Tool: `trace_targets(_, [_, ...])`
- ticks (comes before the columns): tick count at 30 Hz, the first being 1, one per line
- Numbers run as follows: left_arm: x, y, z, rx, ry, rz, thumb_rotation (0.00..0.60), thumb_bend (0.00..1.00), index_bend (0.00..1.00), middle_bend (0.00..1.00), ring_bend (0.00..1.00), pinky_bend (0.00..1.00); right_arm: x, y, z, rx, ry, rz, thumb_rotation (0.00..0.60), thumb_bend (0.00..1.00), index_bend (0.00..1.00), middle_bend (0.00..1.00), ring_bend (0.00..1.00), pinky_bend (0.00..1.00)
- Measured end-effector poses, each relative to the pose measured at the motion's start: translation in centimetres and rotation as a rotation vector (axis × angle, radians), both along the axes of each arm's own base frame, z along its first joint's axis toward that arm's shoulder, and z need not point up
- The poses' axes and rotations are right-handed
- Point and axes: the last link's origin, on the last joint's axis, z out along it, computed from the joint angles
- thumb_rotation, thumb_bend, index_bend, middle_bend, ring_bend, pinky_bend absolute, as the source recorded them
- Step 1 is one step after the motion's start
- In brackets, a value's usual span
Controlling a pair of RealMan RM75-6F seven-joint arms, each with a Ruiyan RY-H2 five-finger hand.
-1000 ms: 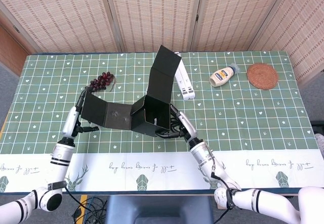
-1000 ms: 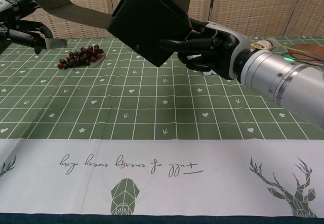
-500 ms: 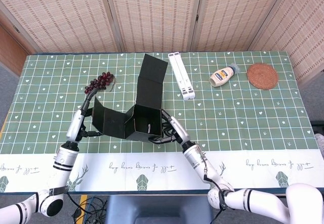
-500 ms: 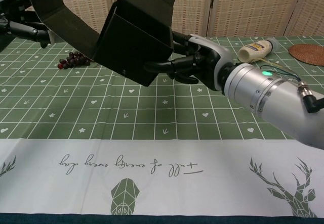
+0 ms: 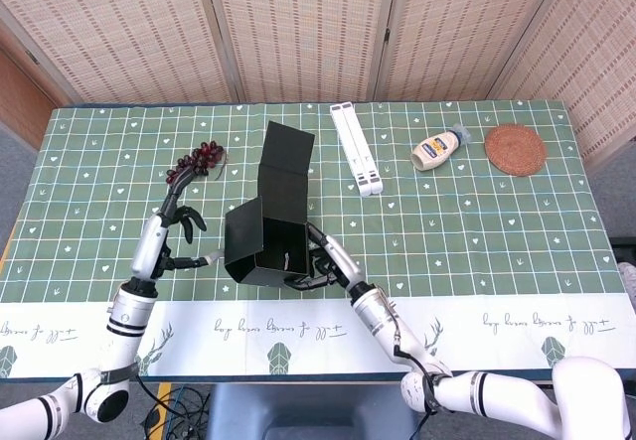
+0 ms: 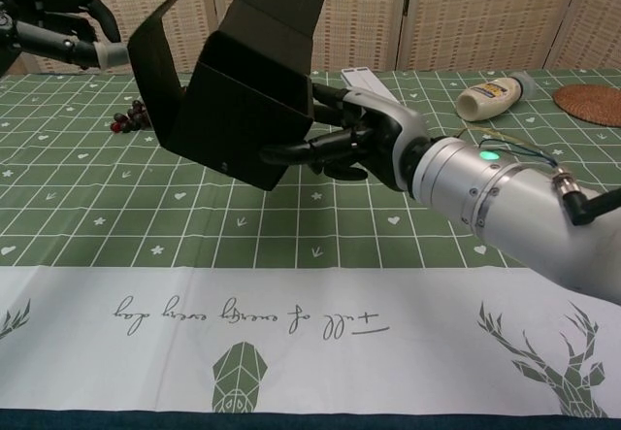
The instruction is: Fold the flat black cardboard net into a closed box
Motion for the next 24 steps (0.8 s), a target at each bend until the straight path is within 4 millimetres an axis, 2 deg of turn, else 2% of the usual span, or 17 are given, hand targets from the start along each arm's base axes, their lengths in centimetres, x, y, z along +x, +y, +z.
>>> trace_targets(3, [0.0,0.0,-0.3,0.022,0.053,-0.026,0.6,0.07,0.01,0.0,0.53,0.7,0.0,0.1,-0.1,0.004,0.022,0.005,0.6,0.52,0.25,0.4,0.75,1.0])
trace_targets(7, [-0.1,0.3,-0.9,0.061,0.126,-0.06,0.6,0.07,0.09,0.01,0.53,0.7,-0.1,0.1,-0.2,0.002,0.07,0.015,0.6,0.54,0.25,0.4,0.75,1.0])
trace_targets(14, [-0.2,0.8,-2.2,0.11,0.24,-0.14,0.6,0.07,0.25,0.11,0.54,0.7,-0.5,0.0,-0.4,0.013,0.148,0.002,0.6,0.54,0.25,0.4,0.75,1.0])
trace_targets(24, [0.1,1.2,-4.5,0.148,0.366,-0.255,0.6,0.07,0.36,0.21,0.56,0.7,-0.9,-0.2,-0.9,0.017,0.218,0.007,0.6,0.54,0.25,0.4,0.75,1.0])
